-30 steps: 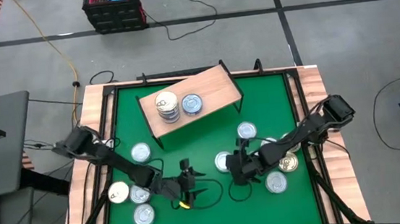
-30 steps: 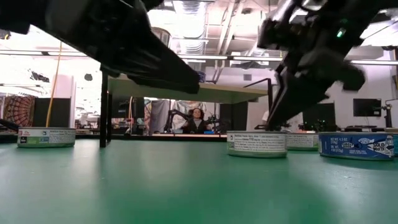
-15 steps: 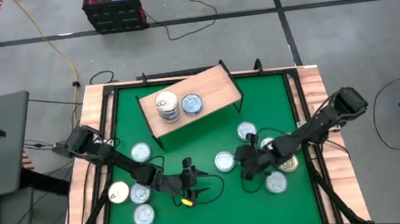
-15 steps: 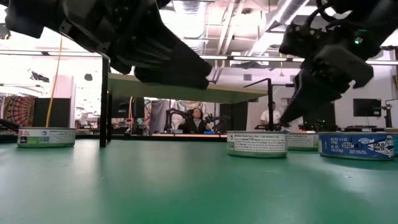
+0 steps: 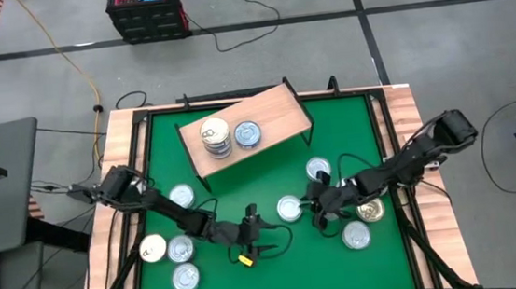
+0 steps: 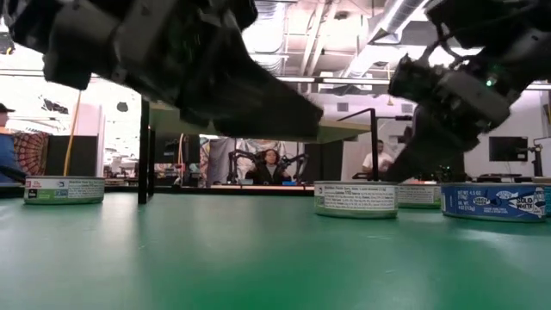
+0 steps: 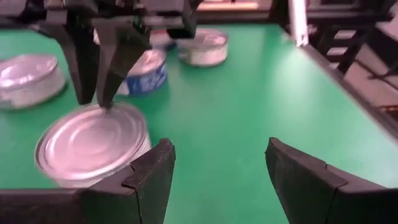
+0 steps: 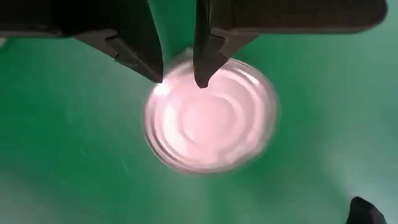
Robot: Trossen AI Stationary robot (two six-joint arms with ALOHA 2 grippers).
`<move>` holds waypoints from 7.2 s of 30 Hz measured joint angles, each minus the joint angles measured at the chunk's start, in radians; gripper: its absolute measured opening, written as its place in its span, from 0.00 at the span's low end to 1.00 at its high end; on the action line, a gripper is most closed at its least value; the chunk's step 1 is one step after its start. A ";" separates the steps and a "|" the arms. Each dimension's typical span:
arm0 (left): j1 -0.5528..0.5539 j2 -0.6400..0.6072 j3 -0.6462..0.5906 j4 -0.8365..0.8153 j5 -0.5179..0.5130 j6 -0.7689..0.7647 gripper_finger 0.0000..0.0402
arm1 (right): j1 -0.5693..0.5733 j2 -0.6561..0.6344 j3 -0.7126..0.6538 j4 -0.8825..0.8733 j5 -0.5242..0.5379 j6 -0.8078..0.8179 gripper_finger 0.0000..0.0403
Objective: Stack canned seafood by type on shelf
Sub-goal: Put the green white tuna can on the shelf
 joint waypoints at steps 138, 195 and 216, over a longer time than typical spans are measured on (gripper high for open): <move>0.036 0.184 0.316 -0.489 -0.227 0.654 0.07 | 0.165 -0.302 0.166 -0.457 0.083 -0.060 0.25; 0.031 -0.006 0.655 -1.222 -0.103 0.522 0.59 | 0.301 -0.076 0.128 -0.205 0.217 0.077 0.57; -0.190 -0.008 0.257 -0.656 -0.285 0.217 0.48 | 0.231 -0.013 0.347 -0.328 0.245 0.020 0.57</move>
